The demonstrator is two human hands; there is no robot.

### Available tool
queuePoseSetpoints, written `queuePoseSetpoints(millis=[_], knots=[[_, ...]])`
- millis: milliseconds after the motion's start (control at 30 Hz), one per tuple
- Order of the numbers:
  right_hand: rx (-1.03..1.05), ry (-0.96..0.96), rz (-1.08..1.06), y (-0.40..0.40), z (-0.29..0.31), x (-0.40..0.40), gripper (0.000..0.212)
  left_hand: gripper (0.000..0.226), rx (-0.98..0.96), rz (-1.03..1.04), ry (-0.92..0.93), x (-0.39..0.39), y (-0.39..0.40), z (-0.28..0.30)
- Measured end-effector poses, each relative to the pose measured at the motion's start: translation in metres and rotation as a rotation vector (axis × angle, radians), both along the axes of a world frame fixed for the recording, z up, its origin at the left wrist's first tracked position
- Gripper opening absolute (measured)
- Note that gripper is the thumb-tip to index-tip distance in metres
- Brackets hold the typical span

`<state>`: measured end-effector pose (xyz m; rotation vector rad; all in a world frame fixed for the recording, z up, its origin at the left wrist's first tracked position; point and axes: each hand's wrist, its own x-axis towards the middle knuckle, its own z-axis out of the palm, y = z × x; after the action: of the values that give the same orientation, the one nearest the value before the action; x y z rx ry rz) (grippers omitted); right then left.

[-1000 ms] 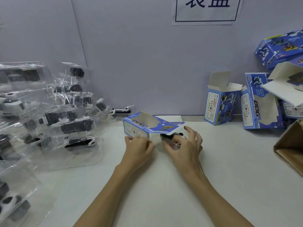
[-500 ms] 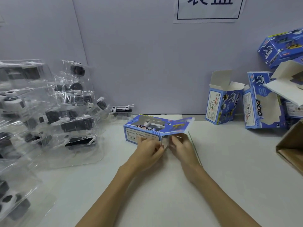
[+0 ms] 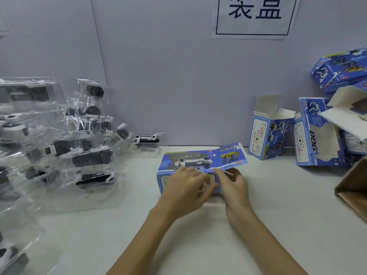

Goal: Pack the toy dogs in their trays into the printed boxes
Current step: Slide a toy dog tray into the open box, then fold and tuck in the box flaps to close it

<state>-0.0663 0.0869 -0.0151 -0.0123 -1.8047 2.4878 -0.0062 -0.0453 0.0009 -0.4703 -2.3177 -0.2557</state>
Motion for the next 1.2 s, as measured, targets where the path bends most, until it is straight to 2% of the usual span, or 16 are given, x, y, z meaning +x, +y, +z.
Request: queuePoseSetpoints(millis=[100, 167, 233, 267, 333, 433, 500, 567, 700, 833, 900, 933, 1000, 1067, 1133, 1200], knots=[[0.055, 0.227, -0.054, 0.019, 0.015, -0.006, 0.006, 0.015, 0.173, 0.151, 0.244, 0.001, -0.027, 0.014], [0.119, 0.378, 0.009, 0.031, 0.029, -0.005, 0.019, 0.034, 0.281, 0.309, 0.185, 0.006, -0.045, 0.017], [0.179, 0.504, 0.112, 0.037, 0.043, -0.005, 0.031, 0.056, 0.448, 0.34, 0.017, 0.01, -0.054, 0.017], [0.182, 0.563, 0.165, 0.039, 0.048, -0.005, 0.035, 0.06, 0.579, 0.256, -0.106, 0.013, -0.054, 0.019], [0.173, 0.646, 0.218, 0.038, 0.055, -0.002, 0.039, 0.058, 0.886, -0.063, -0.388, 0.017, -0.051, 0.021], [0.144, 0.678, 0.134, 0.028, 0.06, 0.007, 0.052, 0.072, 1.084, -0.39, -0.612, 0.016, -0.043, 0.023], [0.061, 0.651, 0.062, 0.022, 0.058, 0.012, 0.059, 0.092, 1.146, -0.456, -0.617, 0.017, -0.034, 0.024], [0.064, 0.665, 0.025, 0.02, 0.054, 0.015, 0.052, 0.095, 1.178, -0.463, -0.534, 0.016, -0.026, 0.023], [0.225, 0.784, 0.022, 0.019, 0.045, 0.015, 0.038, 0.084, 1.126, -0.513, -0.433, 0.014, -0.019, 0.019], [0.305, 0.844, 0.042, 0.014, 0.043, 0.022, 0.021, 0.056, 1.153, -0.433, -0.389, 0.015, -0.015, 0.02], [0.331, 0.845, 0.025, 0.014, 0.044, 0.024, 0.022, 0.039, 1.199, -0.421, -0.36, 0.015, -0.013, 0.023], [0.333, 0.85, 0.024, 0.013, 0.045, 0.026, 0.03, 0.033, 1.225, -0.426, -0.341, 0.015, -0.013, 0.024], [0.316, 0.853, 0.032, 0.012, 0.046, 0.03, 0.04, 0.044, 1.296, -0.423, -0.302, 0.015, -0.011, 0.027], [0.3, 0.868, 0.037, 0.012, 0.045, 0.031, 0.021, 0.055, 1.35, -0.425, -0.291, 0.015, -0.01, 0.03], [0.275, 0.845, 0.069, 0.012, 0.045, 0.032, 0.01, 0.053, 1.339, -0.438, -0.294, 0.016, -0.008, 0.03], [0.22, 0.807, 0.115, 0.014, 0.044, 0.033, 0.012, 0.045, 1.333, -0.459, -0.303, 0.018, -0.005, 0.031]])
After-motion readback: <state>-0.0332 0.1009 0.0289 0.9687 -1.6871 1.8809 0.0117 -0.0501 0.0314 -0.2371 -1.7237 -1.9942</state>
